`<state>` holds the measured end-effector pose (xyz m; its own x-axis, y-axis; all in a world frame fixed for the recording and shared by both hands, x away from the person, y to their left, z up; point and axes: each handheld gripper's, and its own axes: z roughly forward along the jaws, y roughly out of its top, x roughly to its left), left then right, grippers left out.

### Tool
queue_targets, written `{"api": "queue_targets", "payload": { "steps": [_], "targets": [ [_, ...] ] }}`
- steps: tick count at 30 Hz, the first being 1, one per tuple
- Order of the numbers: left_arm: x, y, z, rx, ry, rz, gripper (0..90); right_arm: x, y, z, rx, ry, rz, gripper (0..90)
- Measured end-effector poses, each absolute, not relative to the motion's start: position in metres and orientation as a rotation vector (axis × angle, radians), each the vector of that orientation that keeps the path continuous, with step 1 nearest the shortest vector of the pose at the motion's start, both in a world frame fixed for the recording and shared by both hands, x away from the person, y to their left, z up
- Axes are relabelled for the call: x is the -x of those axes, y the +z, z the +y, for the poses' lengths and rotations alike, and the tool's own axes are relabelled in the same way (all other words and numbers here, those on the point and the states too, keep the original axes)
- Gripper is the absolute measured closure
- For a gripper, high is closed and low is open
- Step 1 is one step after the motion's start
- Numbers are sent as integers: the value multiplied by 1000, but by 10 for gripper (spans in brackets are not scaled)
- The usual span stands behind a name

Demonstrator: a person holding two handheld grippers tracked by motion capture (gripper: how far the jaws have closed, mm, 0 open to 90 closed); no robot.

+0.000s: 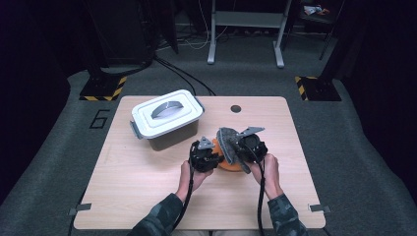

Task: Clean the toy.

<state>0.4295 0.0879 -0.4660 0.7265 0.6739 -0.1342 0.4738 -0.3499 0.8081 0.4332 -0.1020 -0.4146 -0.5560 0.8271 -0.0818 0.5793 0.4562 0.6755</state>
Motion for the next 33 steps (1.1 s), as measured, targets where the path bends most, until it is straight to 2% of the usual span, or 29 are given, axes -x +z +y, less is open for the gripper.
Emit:
{"api": "queue_targets", "payload": {
  "steps": [11, 20, 33],
  "targets": [
    [-431, -468, 88, -1987, 270, 919, 806, -435, -415, -106, -1173, 869, 2298, 758],
    [-434, -469, 89, -1977, 259, 925, 807, -435, -428, -134, -1267, 836, 2250, 757],
    [-434, -470, 91, -1957, 256, 932, 806, -456, -487, -176, -1532, 783, 2262, 758]
  ]
}}
